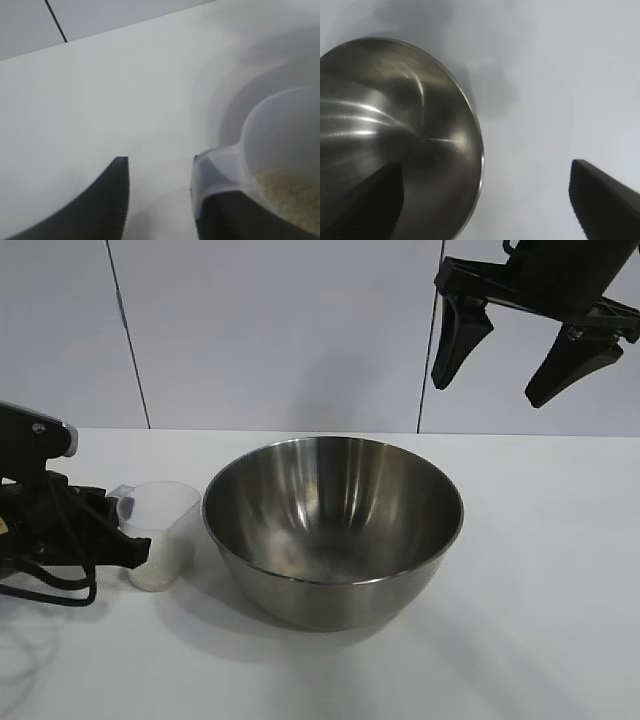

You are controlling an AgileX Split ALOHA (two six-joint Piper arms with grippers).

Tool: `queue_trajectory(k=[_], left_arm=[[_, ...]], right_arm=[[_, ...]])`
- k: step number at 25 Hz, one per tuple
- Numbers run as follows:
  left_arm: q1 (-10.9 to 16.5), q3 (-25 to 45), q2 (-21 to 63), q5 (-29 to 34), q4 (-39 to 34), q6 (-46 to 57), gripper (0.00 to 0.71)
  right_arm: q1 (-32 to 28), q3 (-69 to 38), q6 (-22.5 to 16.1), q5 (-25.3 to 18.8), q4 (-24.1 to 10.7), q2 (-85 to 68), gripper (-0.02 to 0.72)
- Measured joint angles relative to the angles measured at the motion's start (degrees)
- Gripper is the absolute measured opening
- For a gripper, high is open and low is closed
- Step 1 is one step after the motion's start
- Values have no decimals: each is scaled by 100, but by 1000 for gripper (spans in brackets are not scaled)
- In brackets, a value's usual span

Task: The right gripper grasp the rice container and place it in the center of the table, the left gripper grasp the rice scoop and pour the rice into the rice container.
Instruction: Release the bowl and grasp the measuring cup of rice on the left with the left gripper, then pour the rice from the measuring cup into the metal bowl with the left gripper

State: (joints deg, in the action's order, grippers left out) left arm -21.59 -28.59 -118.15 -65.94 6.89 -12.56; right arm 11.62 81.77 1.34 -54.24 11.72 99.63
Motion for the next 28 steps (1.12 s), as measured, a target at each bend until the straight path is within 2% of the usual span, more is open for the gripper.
queue_trajectory(k=[2, 4, 9, 14, 18, 23, 25, 28], left_arm=[[0, 0, 141, 11, -13, 46, 39], [10, 0, 322, 16, -19, 114, 18], [10, 5, 924, 16, -184, 128, 10], [10, -115, 1564, 127, -740, 128, 10], [-73, -758, 1896, 1271, -1632, -120, 10], [-416, -1574, 1901, 2692, -2006, -947, 10], [-543, -1832, 1896, 3255, -2152, -1498, 10], [-715, -2043, 1896, 3757, -2243, -2573, 10]], right_arm=[[0, 0, 0, 0, 0, 0, 622], [0, 0, 0, 2, -5, 0, 622], [0, 0, 0, 13, -17, 0, 622], [0, 0, 0, 34, -17, 0, 622], [0, 0, 0, 114, -17, 0, 622], [0, 0, 0, 136, -17, 0, 622], [0, 0, 0, 142, -17, 0, 622], [0, 0, 0, 142, -17, 0, 622]])
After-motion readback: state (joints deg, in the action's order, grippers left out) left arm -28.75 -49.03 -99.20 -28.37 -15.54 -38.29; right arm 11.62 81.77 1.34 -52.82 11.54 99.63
